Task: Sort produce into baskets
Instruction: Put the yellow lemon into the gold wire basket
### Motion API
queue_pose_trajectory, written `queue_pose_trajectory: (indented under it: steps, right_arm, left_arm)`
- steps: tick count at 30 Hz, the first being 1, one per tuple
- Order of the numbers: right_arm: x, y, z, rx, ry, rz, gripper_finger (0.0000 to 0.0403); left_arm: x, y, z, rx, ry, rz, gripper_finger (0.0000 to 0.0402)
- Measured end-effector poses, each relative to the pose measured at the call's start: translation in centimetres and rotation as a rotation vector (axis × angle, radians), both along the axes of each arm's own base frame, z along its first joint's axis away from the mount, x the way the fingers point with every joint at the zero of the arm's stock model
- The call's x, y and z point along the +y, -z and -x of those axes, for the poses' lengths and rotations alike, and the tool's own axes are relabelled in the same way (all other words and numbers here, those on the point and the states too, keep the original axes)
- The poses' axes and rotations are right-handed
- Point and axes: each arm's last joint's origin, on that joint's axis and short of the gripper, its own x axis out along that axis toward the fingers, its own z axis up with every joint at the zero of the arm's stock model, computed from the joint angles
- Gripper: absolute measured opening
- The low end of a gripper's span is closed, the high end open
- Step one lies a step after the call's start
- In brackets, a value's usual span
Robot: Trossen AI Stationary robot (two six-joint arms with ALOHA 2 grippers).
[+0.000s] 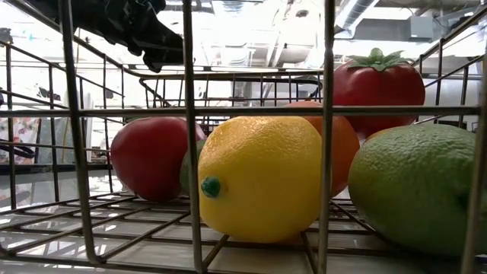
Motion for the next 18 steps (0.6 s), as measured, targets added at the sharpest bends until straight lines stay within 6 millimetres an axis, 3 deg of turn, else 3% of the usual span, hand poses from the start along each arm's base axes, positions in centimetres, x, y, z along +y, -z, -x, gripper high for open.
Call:
queue_pose_trajectory:
  steps: [9, 18]
  right_arm:
    - [0.1, -0.1, -0.2, -0.012, -0.016, -0.007, 0.0305]
    - [0.8, -2.2, -3.0, -0.17, -0.027, -0.039, 0.0258]
  left_arm:
    - [0.0, 0.0, 0.0, 0.001, -0.001, -0.009, 0.0231]
    - [0.0, 0.0, 0.0, 0.001, -0.002, -0.009, 0.0231]
